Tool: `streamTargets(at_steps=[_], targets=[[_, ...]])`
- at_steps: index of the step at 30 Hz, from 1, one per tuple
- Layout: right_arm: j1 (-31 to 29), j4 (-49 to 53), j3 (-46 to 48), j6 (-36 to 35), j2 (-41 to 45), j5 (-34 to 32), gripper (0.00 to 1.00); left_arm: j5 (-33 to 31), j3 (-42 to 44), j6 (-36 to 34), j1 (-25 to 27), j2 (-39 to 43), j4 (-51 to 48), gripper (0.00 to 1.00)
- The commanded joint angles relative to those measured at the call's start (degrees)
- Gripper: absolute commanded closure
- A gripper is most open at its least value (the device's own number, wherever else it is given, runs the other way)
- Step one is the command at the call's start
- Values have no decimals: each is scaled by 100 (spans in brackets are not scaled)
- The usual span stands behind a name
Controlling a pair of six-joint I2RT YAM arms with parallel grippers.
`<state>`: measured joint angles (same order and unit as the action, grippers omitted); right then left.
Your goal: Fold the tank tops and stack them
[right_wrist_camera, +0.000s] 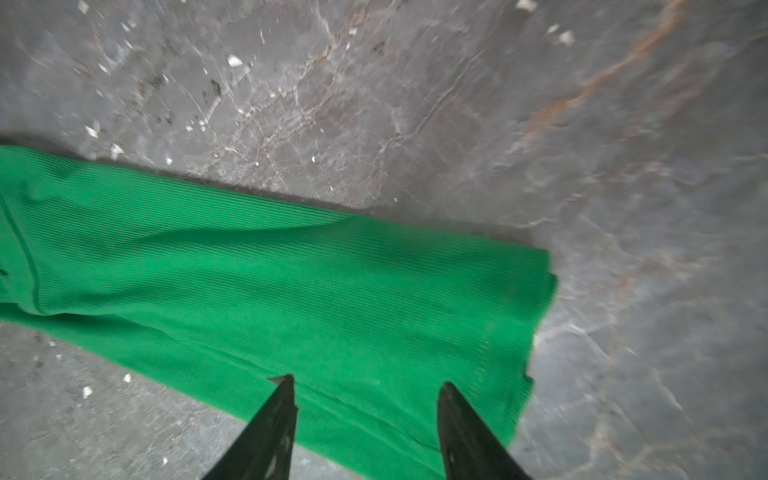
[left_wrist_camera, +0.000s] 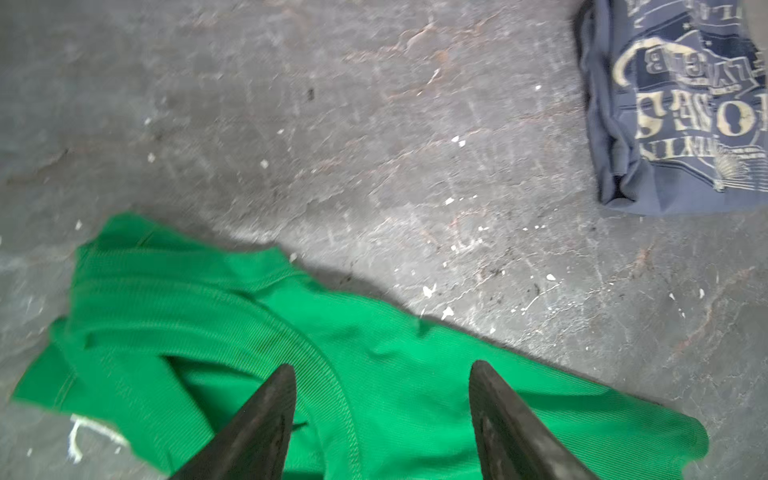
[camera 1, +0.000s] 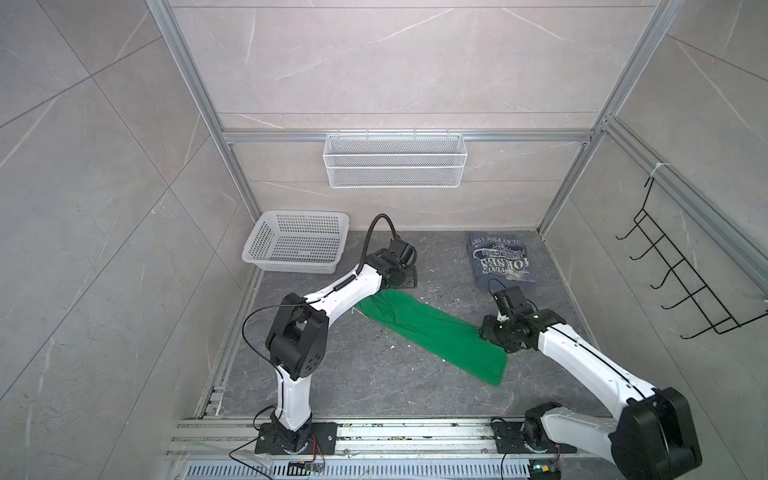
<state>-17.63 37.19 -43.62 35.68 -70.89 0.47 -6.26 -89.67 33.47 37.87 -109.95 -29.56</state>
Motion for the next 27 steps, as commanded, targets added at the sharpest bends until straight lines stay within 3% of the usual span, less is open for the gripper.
streamTargets(at_steps=[1, 9, 14, 16, 21, 27], targets=[[-105, -194, -94, -173, -432, 122, 44, 107, 331, 567, -187, -166, -159, 32], [-269, -299, 313, 81, -884, 25, 43, 327, 234, 514, -367, -920, 108, 33], [-840, -420, 752, 551, -962, 321, 44, 364, -194, 97, -441, -1441, 168, 33], [-1168, -554, 959, 833, -910, 456, 44, 442, -449, -126, -460, -1668, 170, 33], [-2637, -893, 1012, 1916, -935, 306, 44, 827, -1255, -843, -476, -2306, 273, 33], [-4080, -1137, -31, 2821, -1524, -232, 43, 1334, -2719, -1197, -475, -3265, -37, 33]])
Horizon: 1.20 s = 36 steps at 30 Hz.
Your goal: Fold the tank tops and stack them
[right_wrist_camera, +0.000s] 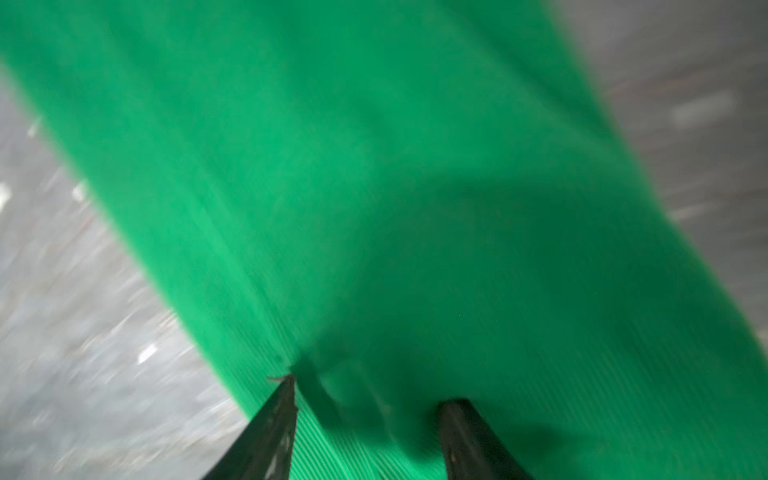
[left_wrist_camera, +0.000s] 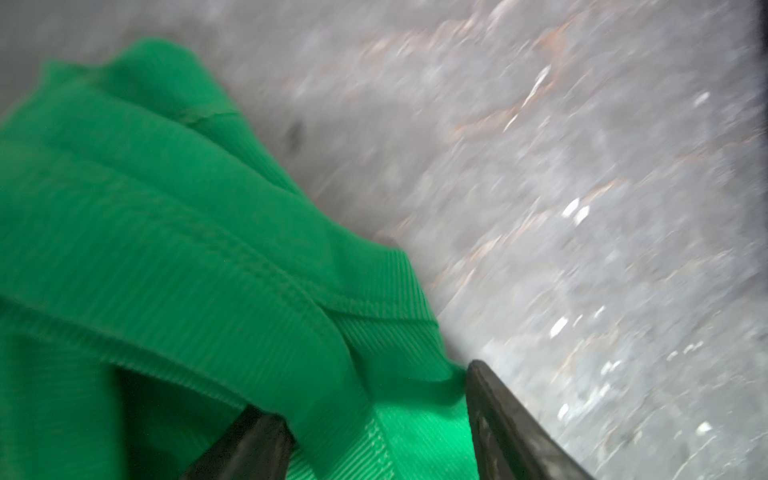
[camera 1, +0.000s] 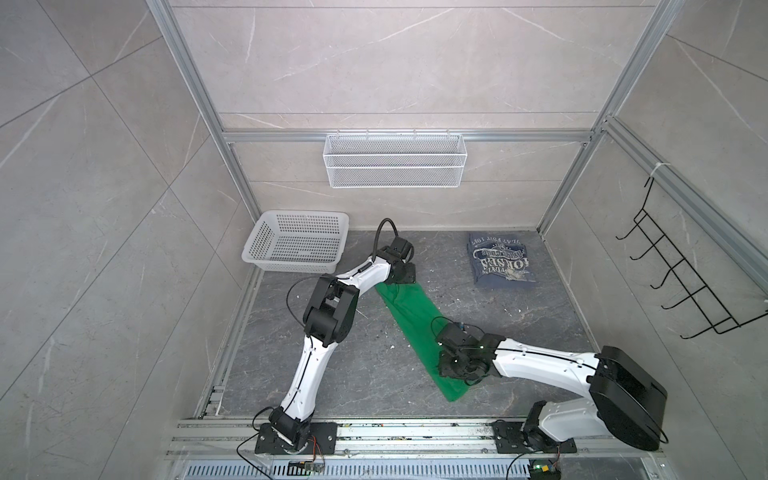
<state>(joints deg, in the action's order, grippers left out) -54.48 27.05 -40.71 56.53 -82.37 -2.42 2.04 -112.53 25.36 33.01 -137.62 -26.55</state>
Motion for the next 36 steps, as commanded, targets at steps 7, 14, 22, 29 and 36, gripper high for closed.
streamTargets(at_steps=[7, 14, 22, 29, 36], targets=[[-714, 491, -1313, 339, -459, -296, 41, 1114, -2216, -532, 51, -832, -1463, 28], [58, 1179, -593, -366, 578, -790, 38, 931, -692, -72, 65, 981, -1426, 25], [225, 966, -467, -517, 48, -779, 40, 678, 458, 61, 34, 1214, -644, 28], [-271, 520, -482, -255, -525, -518, 43, 555, 15, 42, -51, 457, -406, 33], [-821, 269, -651, 19, -886, -284, 43, 564, -668, -172, -147, -304, -477, 33]])
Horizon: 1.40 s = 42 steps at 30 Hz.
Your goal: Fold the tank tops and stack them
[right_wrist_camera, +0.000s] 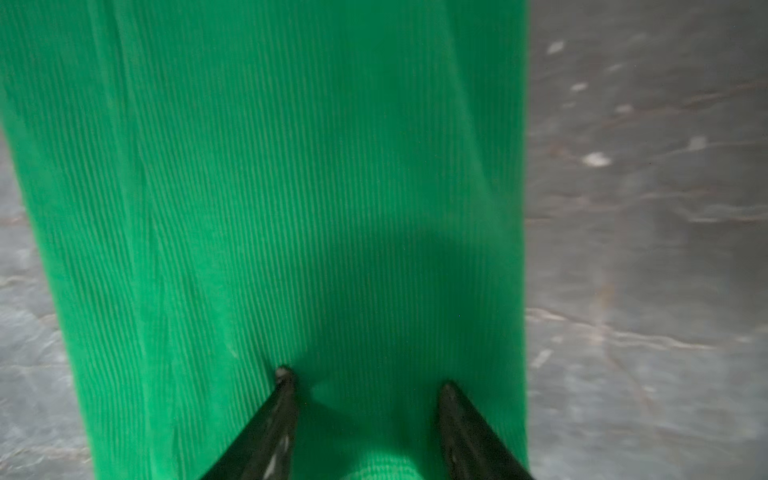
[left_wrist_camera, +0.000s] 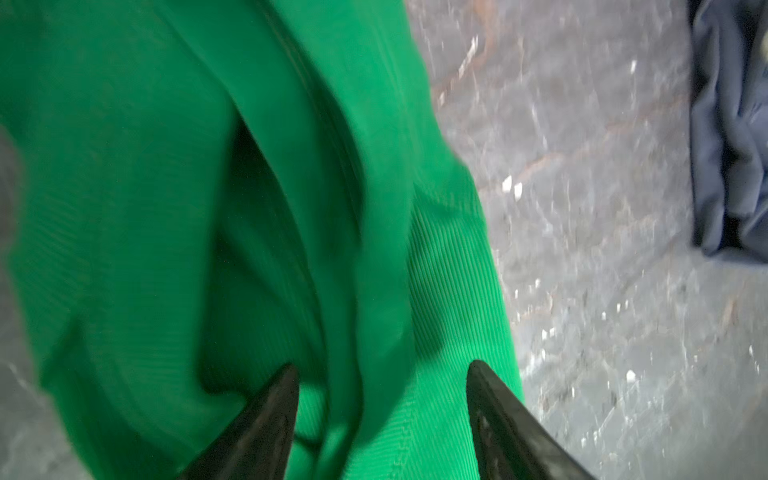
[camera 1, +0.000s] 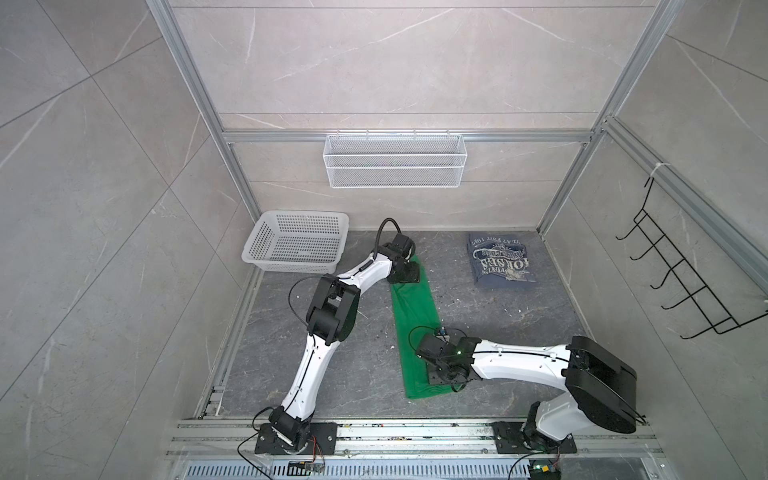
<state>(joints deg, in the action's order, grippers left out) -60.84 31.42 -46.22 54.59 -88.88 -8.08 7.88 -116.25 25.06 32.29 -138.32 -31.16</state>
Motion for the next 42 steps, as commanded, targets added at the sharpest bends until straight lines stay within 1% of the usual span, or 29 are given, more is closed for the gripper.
streamTargets(at_steps=[1, 5, 8, 10, 11, 13, 15, 16, 18, 21, 23, 25, 28, 31, 34, 35, 39, 42], targets=[[-213, -192, -125, 226, -275, 316, 43, -14, -378, -150, -103, -282, -35, 33], [-253, -174, -208, 267, -220, 342, 43, 283, -834, -151, -241, -404, -199, 32], [-253, 65, -272, 211, 169, 207, 40, 643, -1540, -252, -266, -386, -895, 27], [-192, 487, -330, 201, 551, -56, 36, 732, -1748, -224, -250, -150, -1348, 24], [-121, 678, -305, 188, 780, -148, 35, 843, -1643, -185, -250, 100, -1424, 23], [97, 771, -120, 105, 1230, -120, 34, 852, -1044, 29, -244, 856, -1367, 21], [372, 619, 176, -10, 1705, 134, 34, 829, 16, 331, -242, 1768, -1085, 19], [475, 539, 289, -34, 1835, 269, 34, 795, 621, 490, -233, 2152, -857, 19], [712, 308, 585, -44, 2105, 663, 35, 652, 2201, 952, -219, 3258, -139, 19], [994, -21, 1021, 31, 2348, 1133, 38, 557, 4188, 1558, -103, 4537, 711, 21], [1153, -379, 1376, 130, 2499, 1453, 40, 411, 5271, 1869, 100, 5257, 927, 22], [1261, -750, 1696, 206, 2551, 1735, 42, 349, 6039, 2136, 376, 5752, 978, 24], [1381, -1144, 2011, 293, 2485, 2055, 45, 349, 7168, 2782, 882, 6360, 1389, 26], [1404, -1338, 2183, 327, 2446, 2143, 49, 169, 7857, 3412, 1505, 6735, 1506, 28], [1399, -1562, 2372, 343, 2413, 2243, 53, -28, 8445, 4038, 2081, 7020, 1891, 31], [1399, -1667, 2435, 510, 2379, 2287, 55, -73, 8584, 4192, 2228, 7055, 1969, 32], [1393, -1855, 2549, 550, 2168, 2346, 63, -129, 8845, 4490, 2607, 6991, 2244, 35], [1367, -1962, 2618, 613, 2121, 2385, 69, -53, 8906, 4639, 2829, 6838, 2507, 37]])
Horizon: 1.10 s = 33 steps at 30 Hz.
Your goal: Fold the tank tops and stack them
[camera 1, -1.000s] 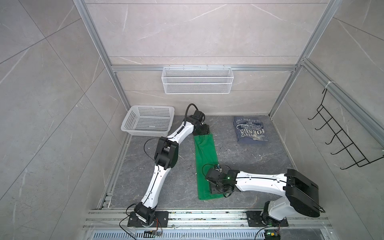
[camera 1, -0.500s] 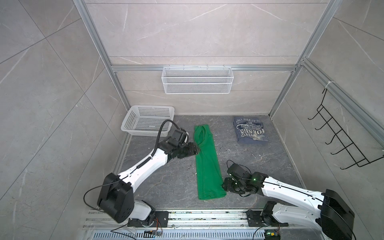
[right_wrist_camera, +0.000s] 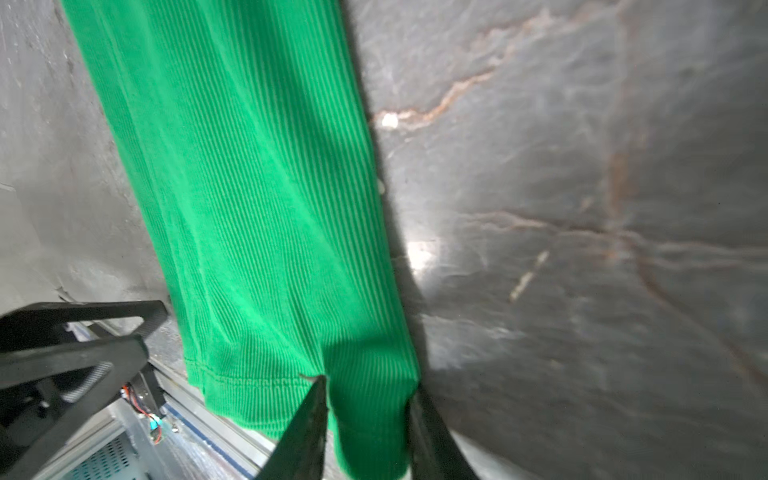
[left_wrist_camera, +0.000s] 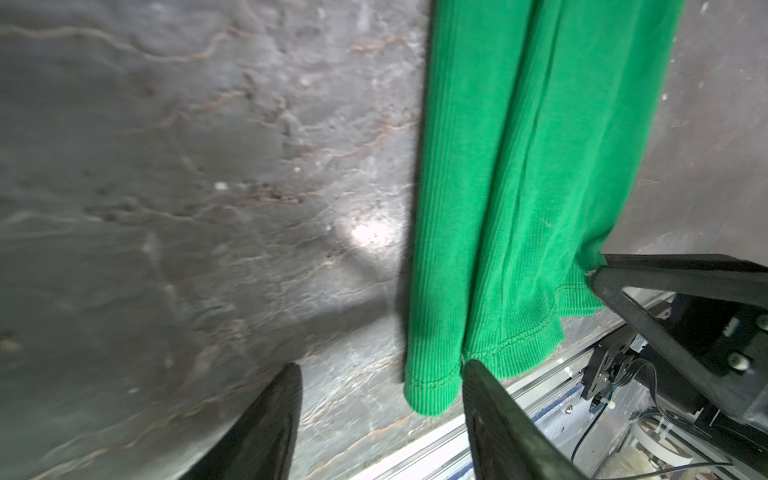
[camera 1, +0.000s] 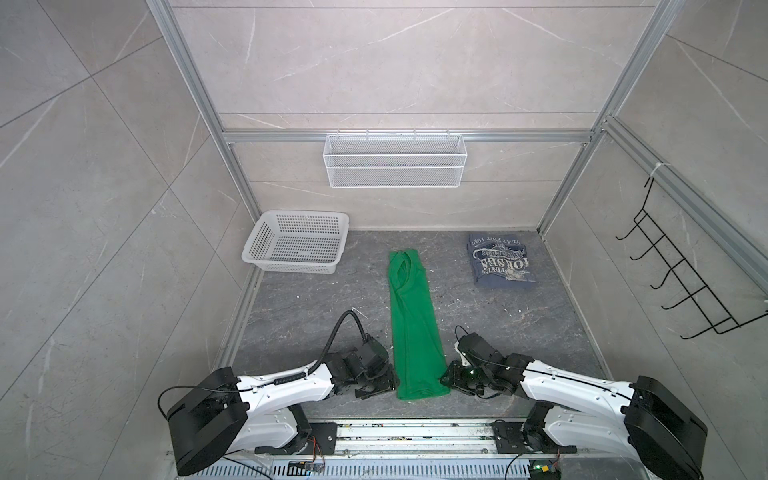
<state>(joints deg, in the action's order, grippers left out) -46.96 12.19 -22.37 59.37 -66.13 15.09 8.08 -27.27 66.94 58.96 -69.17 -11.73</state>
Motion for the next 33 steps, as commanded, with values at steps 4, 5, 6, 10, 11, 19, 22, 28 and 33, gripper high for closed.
streamTargets(at_steps=[4, 5, 6, 10, 11, 19, 22, 28, 33], targets=[[-171, -77, 225, 234, -192, 32, 74, 97, 41, 542, 283, -376, 772, 40], [-239, -87, 213, 269, -191, -14, 75, 139, 58, 578, 302, -439, 845, 43], [-297, -81, 215, 317, -197, -59, 76, 166, 62, 619, 317, -476, 863, 44], [-524, -45, 187, 483, -184, -220, 82, 277, -3, 653, 430, -545, 696, 50], [-577, -36, 189, 527, -164, -245, 82, 292, -18, 674, 447, -546, 586, 53], [-782, 124, 61, 661, -102, -455, 89, 314, -139, 577, 467, -587, 450, 76], [-785, 363, -89, 638, -12, -534, 90, 219, -330, 474, 464, -527, 229, 86], [-624, 911, -633, 570, 173, -781, 92, -75, -988, -11, 268, -430, -460, 91], [-43, 1060, -1333, 122, -97, -665, 92, -111, -1380, -455, -390, -451, -620, 93]])
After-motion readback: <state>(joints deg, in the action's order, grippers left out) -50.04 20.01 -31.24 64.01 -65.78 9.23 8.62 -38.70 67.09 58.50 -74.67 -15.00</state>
